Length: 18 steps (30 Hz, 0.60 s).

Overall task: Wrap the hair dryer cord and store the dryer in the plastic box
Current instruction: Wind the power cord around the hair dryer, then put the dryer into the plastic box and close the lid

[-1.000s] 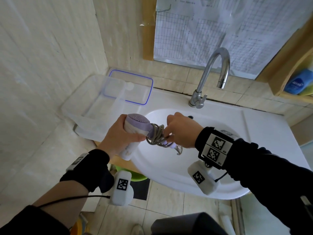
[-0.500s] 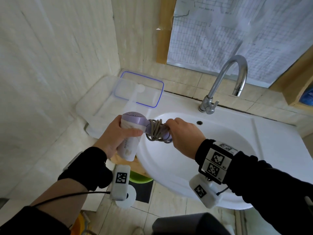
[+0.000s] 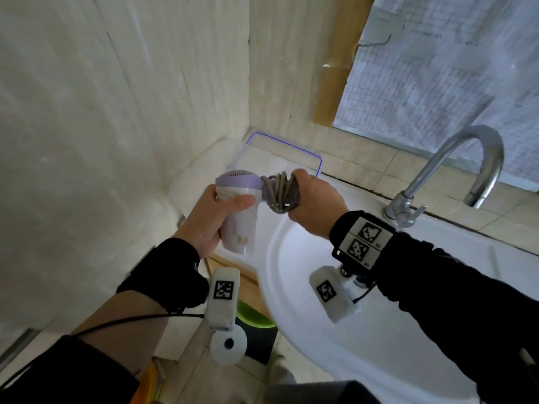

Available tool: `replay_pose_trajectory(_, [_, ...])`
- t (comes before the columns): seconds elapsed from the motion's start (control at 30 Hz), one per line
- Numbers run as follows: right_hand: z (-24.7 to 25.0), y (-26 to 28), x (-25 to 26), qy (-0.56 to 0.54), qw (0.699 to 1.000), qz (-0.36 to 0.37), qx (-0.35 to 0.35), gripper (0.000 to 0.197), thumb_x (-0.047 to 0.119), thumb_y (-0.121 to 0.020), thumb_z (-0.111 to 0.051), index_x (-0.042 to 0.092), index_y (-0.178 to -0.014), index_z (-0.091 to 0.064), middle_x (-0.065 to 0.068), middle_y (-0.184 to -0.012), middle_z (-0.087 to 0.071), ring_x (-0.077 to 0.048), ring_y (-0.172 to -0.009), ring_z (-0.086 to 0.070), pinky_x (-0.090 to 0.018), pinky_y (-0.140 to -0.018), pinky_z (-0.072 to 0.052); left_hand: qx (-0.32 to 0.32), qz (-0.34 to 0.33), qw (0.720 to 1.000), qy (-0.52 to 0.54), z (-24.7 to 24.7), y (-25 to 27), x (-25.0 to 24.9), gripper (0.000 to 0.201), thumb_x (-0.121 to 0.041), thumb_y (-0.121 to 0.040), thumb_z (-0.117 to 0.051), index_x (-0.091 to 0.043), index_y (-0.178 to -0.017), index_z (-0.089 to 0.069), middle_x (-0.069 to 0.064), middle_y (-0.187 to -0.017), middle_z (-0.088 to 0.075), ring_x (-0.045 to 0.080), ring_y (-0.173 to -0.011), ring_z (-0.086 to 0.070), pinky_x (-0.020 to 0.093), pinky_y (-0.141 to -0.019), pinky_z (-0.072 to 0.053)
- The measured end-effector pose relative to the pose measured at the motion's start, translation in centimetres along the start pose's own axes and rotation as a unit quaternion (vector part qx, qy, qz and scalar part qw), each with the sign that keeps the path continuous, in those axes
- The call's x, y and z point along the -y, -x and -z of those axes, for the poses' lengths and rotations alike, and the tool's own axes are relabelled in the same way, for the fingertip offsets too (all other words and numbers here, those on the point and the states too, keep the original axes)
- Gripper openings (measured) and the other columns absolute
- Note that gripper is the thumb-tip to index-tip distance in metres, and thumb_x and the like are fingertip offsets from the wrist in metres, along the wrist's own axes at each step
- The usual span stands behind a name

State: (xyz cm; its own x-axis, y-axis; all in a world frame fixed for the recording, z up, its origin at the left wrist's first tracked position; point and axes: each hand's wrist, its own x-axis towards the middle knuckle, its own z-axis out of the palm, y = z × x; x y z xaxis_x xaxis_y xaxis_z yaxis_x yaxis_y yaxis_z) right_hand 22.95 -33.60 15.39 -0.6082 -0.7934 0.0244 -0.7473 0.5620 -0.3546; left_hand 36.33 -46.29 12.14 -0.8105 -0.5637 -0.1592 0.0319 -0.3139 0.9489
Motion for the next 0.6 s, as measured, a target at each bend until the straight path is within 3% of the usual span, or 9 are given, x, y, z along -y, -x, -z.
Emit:
replay_pose_trajectory(0.1, [1.8, -5.1, 0.1, 0.018, 0.997, 0.063, -0.042, 0.039, 0.012, -0.076, -0.054, 0.011, -0.114, -0.045, -0.011, -0.105, -0.061, -0.033, -0.095, -0.057, -0.032, -0.068, -0.034, -0.042, -0.041, 0.998, 0.015, -0.1, -2.8, -1.8, 0.037, -0.011, -0.072, -0.068, -0.010, -0.110, -0.065, 0.012, -0.098, -0.070, 0.021, -0.084, -0.067, 0.031, -0.072, -0.055])
replay_pose_trajectory(0.2, [2.6, -9.9, 1.0, 0.035, 0.986, 0.136, -0.084, 0.044, 0.010, -0.076, -0.055, 0.009, -0.119, -0.046, -0.016, -0.114, -0.057, -0.035, -0.104, -0.052, -0.033, -0.071, -0.034, -0.133, -0.069, 0.988, 0.035, 0.4, -4.9, -3.4, 0.063, -0.013, -0.070, -0.069, -0.010, -0.128, -0.042, 0.007, -0.109, -0.063, 0.021, -0.090, -0.065, 0.033, -0.067, -0.057])
replay_pose_trajectory(0.27, [1.8, -12.4, 1.6, 0.031, 0.981, 0.170, -0.085, 0.045, 0.009, -0.076, -0.056, 0.008, -0.120, -0.049, -0.017, -0.116, -0.053, -0.037, -0.105, -0.050, -0.037, -0.078, -0.039, -0.178, -0.078, 0.981, 0.027, 1.1, -5.7, -3.4, 0.070, -0.016, -0.069, -0.070, -0.014, -0.130, -0.036, 0.003, -0.110, -0.060, 0.017, -0.088, -0.064, 0.031, -0.066, -0.056])
replay_pose_trajectory(0.33, [0.3, -14.7, 2.2, 0.036, 0.976, 0.202, -0.070, 0.043, 0.009, -0.076, -0.056, 0.008, -0.119, -0.050, -0.016, -0.116, -0.053, -0.037, -0.104, -0.049, -0.040, -0.081, -0.041, -0.224, -0.069, 0.972, 0.017, 2.3, -6.6, -2.6, 0.071, -0.018, -0.068, -0.072, -0.013, -0.129, -0.037, 0.003, -0.112, -0.060, 0.017, -0.090, -0.063, 0.030, -0.069, -0.055])
replay_pose_trajectory(0.47, [-3.2, -17.8, 3.5, 0.060, 0.969, 0.240, -0.010, 0.040, 0.009, -0.079, -0.054, 0.009, -0.118, -0.049, -0.013, -0.120, -0.053, -0.035, -0.109, -0.048, -0.042, -0.086, -0.041, -0.280, -0.038, 0.959, -0.025, 5.1, -7.4, -0.4, 0.082, -0.030, -0.058, -0.081, -0.005, -0.129, -0.046, 0.019, -0.128, -0.060, 0.026, -0.099, -0.066, 0.031, -0.069, -0.055])
replay_pose_trajectory(0.53, [-5.2, -18.9, 4.0, 0.067, 0.966, 0.247, 0.020, 0.037, 0.010, -0.080, -0.054, 0.010, -0.116, -0.050, -0.012, -0.119, -0.053, -0.034, -0.109, -0.049, -0.041, -0.084, -0.040, -0.308, -0.020, 0.950, -0.056, 6.3, -7.8, 0.6, 0.081, -0.034, -0.056, -0.080, -0.003, -0.125, -0.052, 0.021, -0.124, -0.062, 0.027, -0.100, -0.068, 0.031, -0.067, -0.057])
replay_pose_trajectory(0.6, [-6.7, -19.7, 4.3, 0.055, 0.967, 0.245, 0.049, 0.034, 0.011, -0.080, -0.053, 0.010, -0.113, -0.051, -0.012, -0.117, -0.054, -0.034, -0.108, -0.050, -0.040, -0.081, -0.040, -0.322, 0.001, 0.942, -0.098, 7.0, -8.0, 0.9, 0.079, -0.039, -0.052, -0.077, -0.001, -0.118, -0.058, 0.021, -0.118, -0.066, 0.027, -0.098, -0.068, 0.039, -0.076, -0.059])
